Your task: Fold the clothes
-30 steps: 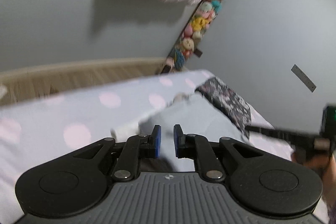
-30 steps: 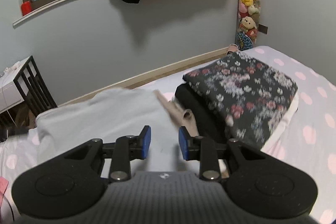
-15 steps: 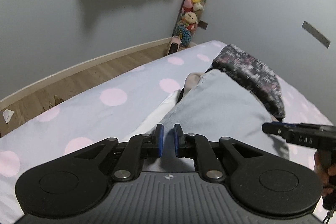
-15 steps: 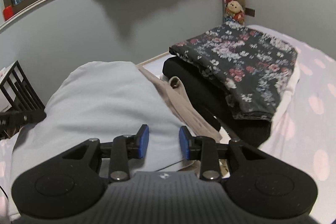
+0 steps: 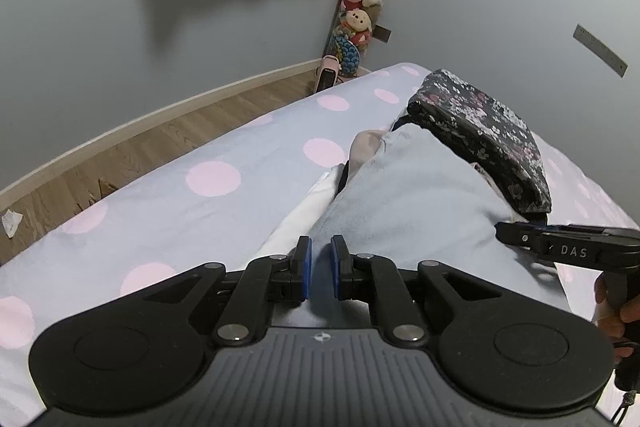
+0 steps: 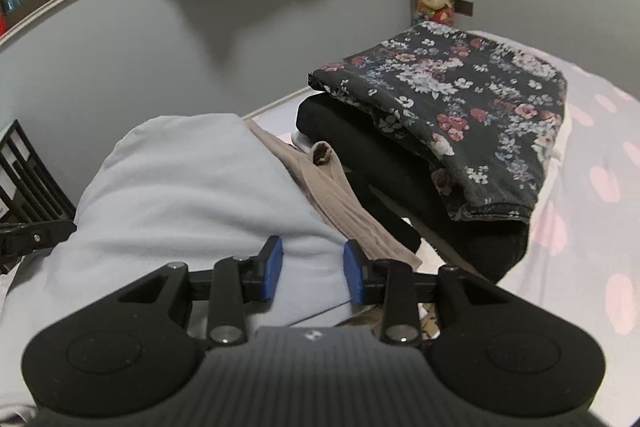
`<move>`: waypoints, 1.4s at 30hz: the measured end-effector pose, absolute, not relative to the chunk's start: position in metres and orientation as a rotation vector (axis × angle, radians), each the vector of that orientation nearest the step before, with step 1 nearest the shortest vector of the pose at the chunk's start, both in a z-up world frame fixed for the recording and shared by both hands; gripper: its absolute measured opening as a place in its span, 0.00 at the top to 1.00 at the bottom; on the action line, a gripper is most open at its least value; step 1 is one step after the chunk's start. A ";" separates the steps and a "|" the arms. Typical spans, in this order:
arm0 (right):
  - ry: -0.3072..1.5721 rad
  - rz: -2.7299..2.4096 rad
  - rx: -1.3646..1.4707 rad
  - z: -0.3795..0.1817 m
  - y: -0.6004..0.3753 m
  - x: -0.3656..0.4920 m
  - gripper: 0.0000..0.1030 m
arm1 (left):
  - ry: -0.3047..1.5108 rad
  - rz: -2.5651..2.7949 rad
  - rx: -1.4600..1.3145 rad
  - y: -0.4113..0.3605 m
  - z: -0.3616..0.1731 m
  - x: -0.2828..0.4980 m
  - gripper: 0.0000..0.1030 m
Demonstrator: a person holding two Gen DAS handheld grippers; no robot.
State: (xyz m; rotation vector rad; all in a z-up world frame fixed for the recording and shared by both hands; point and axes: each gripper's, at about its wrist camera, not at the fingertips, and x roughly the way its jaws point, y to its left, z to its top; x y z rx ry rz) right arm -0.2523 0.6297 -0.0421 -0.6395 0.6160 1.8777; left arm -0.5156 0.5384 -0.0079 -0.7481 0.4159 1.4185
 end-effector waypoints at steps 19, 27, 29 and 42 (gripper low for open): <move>0.297 1.871 -0.467 0.066 0.485 -0.277 0.20 | 0.355 1.524 -0.407 0.452 0.075 -0.492 0.33; 0.270 1.891 -0.401 0.077 0.412 -0.293 0.14 | 0.301 1.594 -0.268 0.401 0.106 -0.486 0.15; 0.275 1.871 -0.389 0.075 0.397 -0.295 0.14 | 0.313 1.622 -0.252 0.391 0.108 -0.483 0.15; 0.332 1.686 -0.332 0.047 0.329 -0.288 0.14 | 0.431 1.625 -0.381 0.355 0.065 -0.459 0.15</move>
